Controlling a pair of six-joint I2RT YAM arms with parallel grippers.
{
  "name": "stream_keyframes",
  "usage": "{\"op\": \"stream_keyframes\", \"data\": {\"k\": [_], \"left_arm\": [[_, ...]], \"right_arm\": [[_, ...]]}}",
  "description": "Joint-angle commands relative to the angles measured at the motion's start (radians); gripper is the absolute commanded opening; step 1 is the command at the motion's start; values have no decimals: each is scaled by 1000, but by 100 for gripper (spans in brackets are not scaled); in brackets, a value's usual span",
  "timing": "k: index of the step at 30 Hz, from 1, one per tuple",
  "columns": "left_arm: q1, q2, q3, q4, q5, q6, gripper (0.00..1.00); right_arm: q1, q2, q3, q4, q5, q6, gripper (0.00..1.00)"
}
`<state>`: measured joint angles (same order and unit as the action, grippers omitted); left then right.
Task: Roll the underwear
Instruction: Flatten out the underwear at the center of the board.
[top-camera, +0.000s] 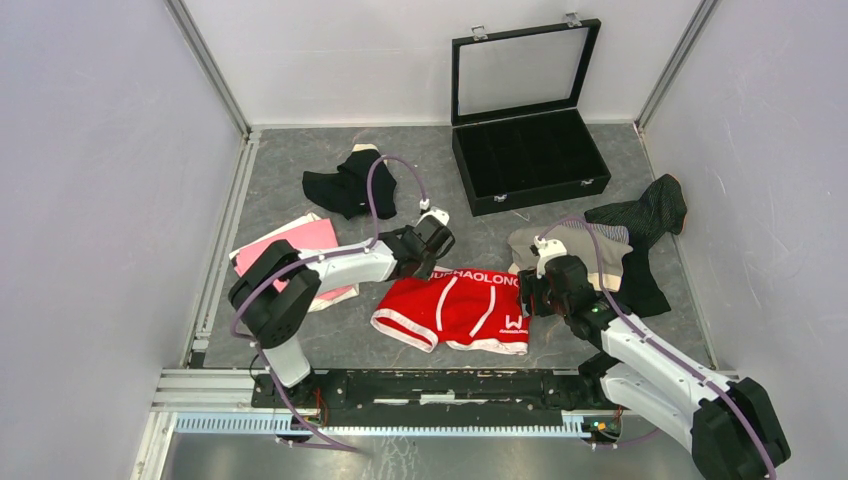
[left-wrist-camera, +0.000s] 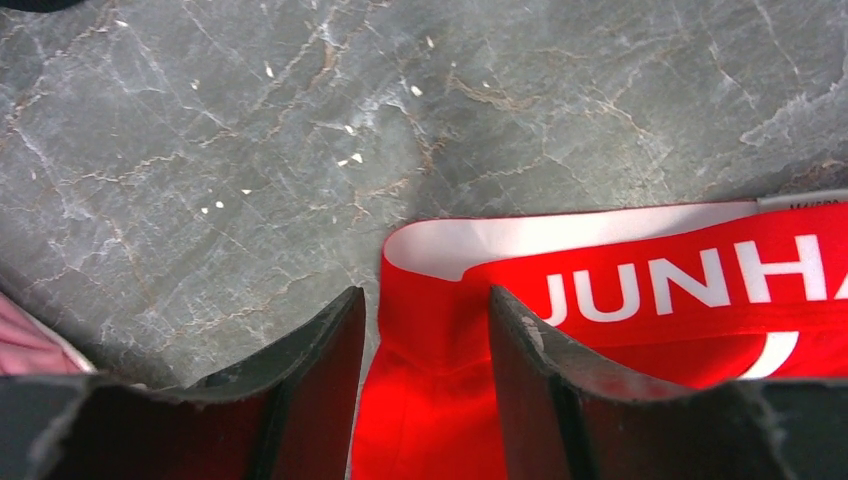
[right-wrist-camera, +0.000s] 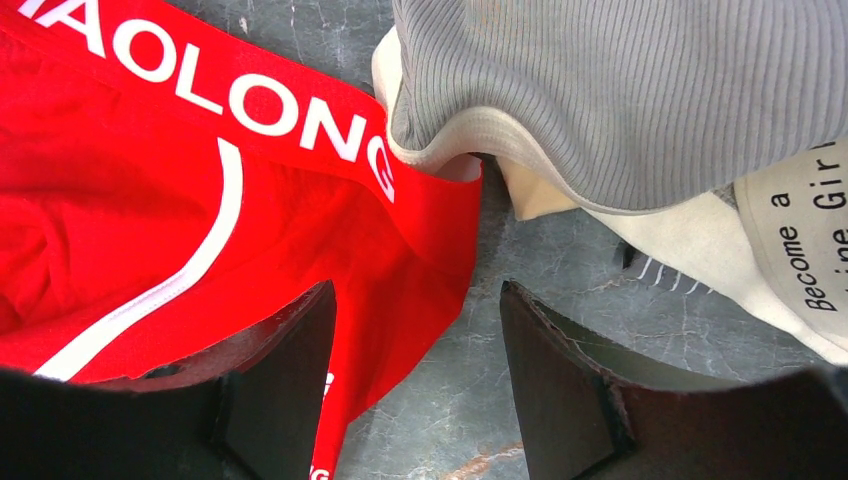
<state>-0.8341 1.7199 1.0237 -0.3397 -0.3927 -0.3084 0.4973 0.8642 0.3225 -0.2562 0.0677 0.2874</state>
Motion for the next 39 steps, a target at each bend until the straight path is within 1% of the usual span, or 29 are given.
{"op": "stream_keyframes", "data": {"k": [1,11,15,18,20,25,30,35,39], "left_arm": [[-31,26,45,-20,-30,26,55],[-37,46,62,-51,-82,29,46],[-39,47,70,-65,-92,30,38],[-40,37,72,-71,-102,27,27],[-41,27,70,-72,-106,25,23],[-42,-5,64,-73,-129,18,11],[-40,-41,56,-79,-152,0,2],[-33,-106,27,-56,-143,-21,2],[-23,-173,-19,-8,-117,-42,2]], "right_arm": [[3,7,-4,34,-9,2,67],[3,12,-7,40,-11,1,67],[2,12,-13,43,-9,2,67],[2,10,-16,46,-10,4,68],[3,10,-16,49,-11,5,68],[2,13,-20,52,-14,5,68],[2,5,-25,58,-8,9,68],[1,-13,-39,111,-7,53,72],[-8,-8,-44,188,-28,116,76]]}}
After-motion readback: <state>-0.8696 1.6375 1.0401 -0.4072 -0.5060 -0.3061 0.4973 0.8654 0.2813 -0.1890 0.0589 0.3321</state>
